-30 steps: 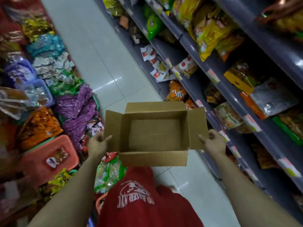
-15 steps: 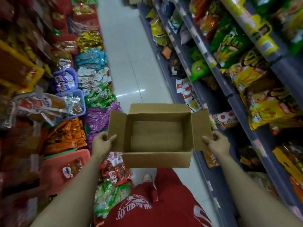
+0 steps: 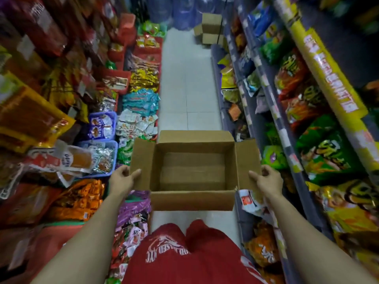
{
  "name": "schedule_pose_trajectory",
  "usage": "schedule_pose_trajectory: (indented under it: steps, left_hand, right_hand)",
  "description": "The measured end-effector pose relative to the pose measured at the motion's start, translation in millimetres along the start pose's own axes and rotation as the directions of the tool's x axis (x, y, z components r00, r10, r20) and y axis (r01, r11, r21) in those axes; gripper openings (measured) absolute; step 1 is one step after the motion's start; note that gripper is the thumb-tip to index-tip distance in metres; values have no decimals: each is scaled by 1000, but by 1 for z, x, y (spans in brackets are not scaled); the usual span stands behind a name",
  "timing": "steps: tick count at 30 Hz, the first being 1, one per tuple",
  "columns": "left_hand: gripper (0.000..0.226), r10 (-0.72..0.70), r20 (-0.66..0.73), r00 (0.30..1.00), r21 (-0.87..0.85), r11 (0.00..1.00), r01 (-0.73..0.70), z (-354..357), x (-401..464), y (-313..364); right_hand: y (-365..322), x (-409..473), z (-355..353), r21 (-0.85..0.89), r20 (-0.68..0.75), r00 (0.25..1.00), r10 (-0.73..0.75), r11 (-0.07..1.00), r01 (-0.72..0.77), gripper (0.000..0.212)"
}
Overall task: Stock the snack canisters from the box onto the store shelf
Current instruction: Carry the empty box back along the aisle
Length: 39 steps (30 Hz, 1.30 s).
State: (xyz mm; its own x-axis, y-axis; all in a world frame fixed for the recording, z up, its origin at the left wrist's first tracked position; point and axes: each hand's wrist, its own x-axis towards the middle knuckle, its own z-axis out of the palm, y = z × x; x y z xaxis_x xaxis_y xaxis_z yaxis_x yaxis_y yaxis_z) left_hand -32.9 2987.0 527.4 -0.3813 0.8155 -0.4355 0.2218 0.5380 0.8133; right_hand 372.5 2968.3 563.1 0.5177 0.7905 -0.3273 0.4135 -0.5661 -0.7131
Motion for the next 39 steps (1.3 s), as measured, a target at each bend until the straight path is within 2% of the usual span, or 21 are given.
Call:
schedule_pose_trajectory:
  steps: [4, 10, 20, 24, 26, 33, 39]
  left_hand:
    - [26, 1, -27, 1000, -67, 998, -3, 16, 39, 41]
    - [22, 6, -33, 999, 5, 1000, -5, 38, 117, 90]
    - [10, -39, 32, 999, -23, 999, 40, 70, 274, 190]
    - [17, -41, 48, 998, -2, 999, 41, 80, 325, 226]
    - [23, -64, 64, 996, -9, 998, 64, 88, 347, 240]
    - [17, -81, 58, 995, 78, 994, 76, 133, 438, 281]
    - [21, -202, 67, 977, 119, 974, 193, 181, 520, 293]
  right_hand:
    - [-48, 57, 6, 67, 33, 998, -45, 997, 43, 30]
    - [-92, 139, 29, 36, 63, 998, -27, 999, 25, 18]
    - [-181, 268, 92, -11, 4, 1000, 30, 999, -30, 23]
    - [-213, 318, 112, -13, -5, 999, 41, 999, -41, 16]
    - [-226, 341, 122, -5, -3, 999, 48, 999, -48, 14]
    - [-261, 438, 155, -71, 16, 999, 48, 996, -47, 17]
    - [-277, 529, 183, -103, 115, 989, 94, 991, -82, 17]
